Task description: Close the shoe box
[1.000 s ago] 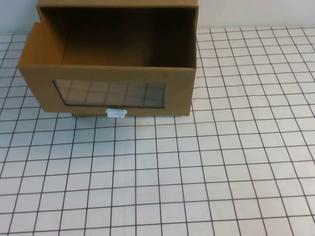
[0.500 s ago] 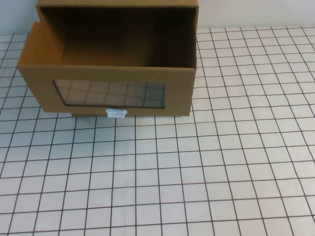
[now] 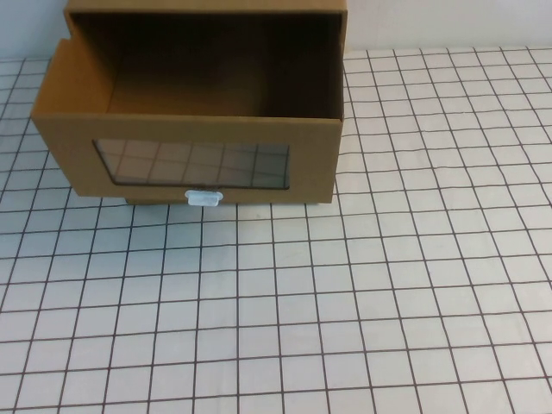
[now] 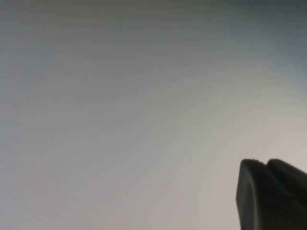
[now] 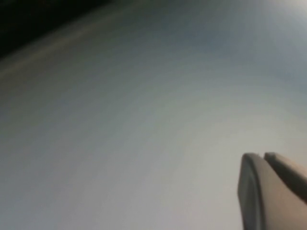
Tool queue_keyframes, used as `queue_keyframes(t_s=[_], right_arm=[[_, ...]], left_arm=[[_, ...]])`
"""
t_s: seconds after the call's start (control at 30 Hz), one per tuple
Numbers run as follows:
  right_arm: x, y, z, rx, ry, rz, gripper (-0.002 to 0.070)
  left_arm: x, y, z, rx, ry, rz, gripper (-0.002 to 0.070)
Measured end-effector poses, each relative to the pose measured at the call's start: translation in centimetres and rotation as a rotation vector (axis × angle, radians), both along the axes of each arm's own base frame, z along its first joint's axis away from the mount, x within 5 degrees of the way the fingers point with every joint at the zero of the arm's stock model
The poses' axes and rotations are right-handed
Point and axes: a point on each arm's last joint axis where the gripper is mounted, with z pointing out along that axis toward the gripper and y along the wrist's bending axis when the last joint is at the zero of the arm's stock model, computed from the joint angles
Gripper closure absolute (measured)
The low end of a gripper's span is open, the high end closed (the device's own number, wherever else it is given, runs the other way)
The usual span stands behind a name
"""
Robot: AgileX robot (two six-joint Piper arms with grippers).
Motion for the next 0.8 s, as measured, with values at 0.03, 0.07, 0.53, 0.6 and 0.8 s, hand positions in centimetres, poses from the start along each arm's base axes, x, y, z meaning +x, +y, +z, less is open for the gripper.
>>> queue_keyframes(t_s=[0.03,0.07,0.53,0.6,0.8], right_arm=[[0.8,0.1,0.8,0.005,0.072,0.013,0.0690],[1.9,0.2,1.4,0.003,0.154,0.022,0.0690],[14.0,0.7,-2.1,-0.281,1.097,-0.083,0.0689],[14.5,0.9,-2.2,-0.261,1.108,-0.053,0.0689],[16.8,3.1,-2.6,-0.231,1.098,0.150,0.0689]], left_arm=[[1.1,-0.2,1.0,0.013,0.079,-0.002,0.0679],[2.3,-0.4,1.9,0.028,0.171,-0.004,0.0679],[16.8,-3.0,2.2,0.033,0.913,-0.092,0.0679],[18.2,-3.2,2.1,0.013,0.919,-0.108,0.0679],[24.4,-5.2,2.3,0.088,1.052,-0.201,0.0679]])
